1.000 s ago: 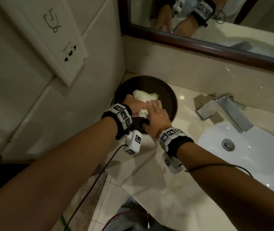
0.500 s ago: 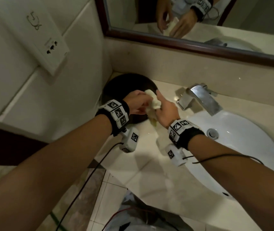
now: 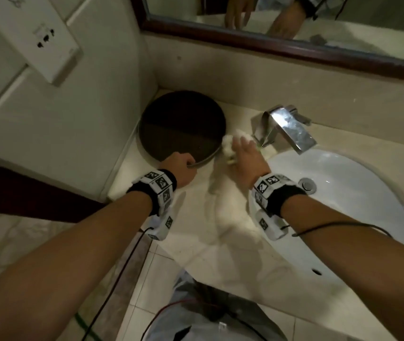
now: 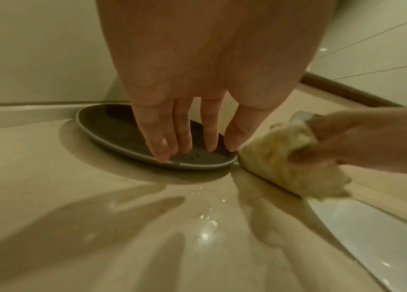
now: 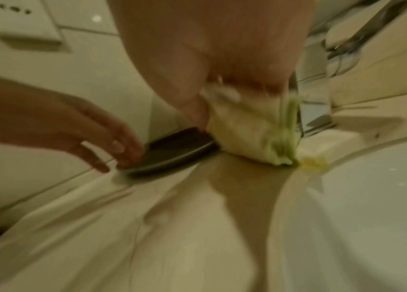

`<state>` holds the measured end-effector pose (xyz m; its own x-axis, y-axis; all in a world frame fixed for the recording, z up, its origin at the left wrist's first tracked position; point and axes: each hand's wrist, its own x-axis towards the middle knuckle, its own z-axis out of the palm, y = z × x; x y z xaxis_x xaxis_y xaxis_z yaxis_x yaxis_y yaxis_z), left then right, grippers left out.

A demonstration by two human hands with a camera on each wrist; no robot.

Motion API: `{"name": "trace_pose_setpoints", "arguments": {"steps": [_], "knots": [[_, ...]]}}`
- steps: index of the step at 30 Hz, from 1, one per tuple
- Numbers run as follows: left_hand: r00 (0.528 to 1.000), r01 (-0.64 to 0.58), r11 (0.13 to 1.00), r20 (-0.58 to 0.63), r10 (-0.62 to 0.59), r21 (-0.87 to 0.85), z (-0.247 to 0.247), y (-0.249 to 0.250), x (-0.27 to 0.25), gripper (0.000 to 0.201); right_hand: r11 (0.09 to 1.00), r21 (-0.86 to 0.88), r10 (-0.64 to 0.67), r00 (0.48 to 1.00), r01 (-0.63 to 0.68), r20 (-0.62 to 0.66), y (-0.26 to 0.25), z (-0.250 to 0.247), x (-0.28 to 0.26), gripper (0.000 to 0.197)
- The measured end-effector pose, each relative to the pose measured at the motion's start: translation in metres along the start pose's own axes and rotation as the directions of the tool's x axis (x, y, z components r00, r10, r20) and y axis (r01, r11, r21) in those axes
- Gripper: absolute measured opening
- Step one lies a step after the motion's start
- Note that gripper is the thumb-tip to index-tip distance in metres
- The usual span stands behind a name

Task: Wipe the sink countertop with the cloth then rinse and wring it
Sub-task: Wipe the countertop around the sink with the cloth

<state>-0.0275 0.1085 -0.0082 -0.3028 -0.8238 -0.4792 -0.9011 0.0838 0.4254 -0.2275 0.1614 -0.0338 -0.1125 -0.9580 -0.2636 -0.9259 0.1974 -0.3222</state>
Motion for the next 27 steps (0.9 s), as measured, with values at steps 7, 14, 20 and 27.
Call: {"name": "trace_pose_setpoints", "arguments": {"steps": [7, 14, 20, 27], "knots": [[0.998, 0.033, 0.997, -0.048, -0.03, 0.074, 0.012, -0.023, -0.004, 0.042, 0.982, -0.186, 0.028, 0.998, -0.036, -0.048, -0.007, 0.024, -0.007, 0.047], [0.994, 0.057, 0.988, -0.101, -0.043, 0.14, 0.021, -0.04, -0.002, 0.063, 0.992, -0.121, 0.034, 0.989, -0.016, 0.147, 0.008, 0.038, 0.023, 0.069], [0.999, 0.04, 0.968, 0.026, -0.048, 0.25, 0.031, -0.044, 0.004, 0.061, 0.988, -0.151, 0.034, 0.998, -0.025, 0.057, -0.003, 0.064, -0.001, 0.069], [0.986, 0.018, 0.964, 0.157, -0.061, 0.264, 0.021, -0.041, 0.004, 0.073, 0.976, -0.174, -0.102, 0.983, 0.128, 0.154, -0.014, 0.079, -0.053, 0.081]]}}
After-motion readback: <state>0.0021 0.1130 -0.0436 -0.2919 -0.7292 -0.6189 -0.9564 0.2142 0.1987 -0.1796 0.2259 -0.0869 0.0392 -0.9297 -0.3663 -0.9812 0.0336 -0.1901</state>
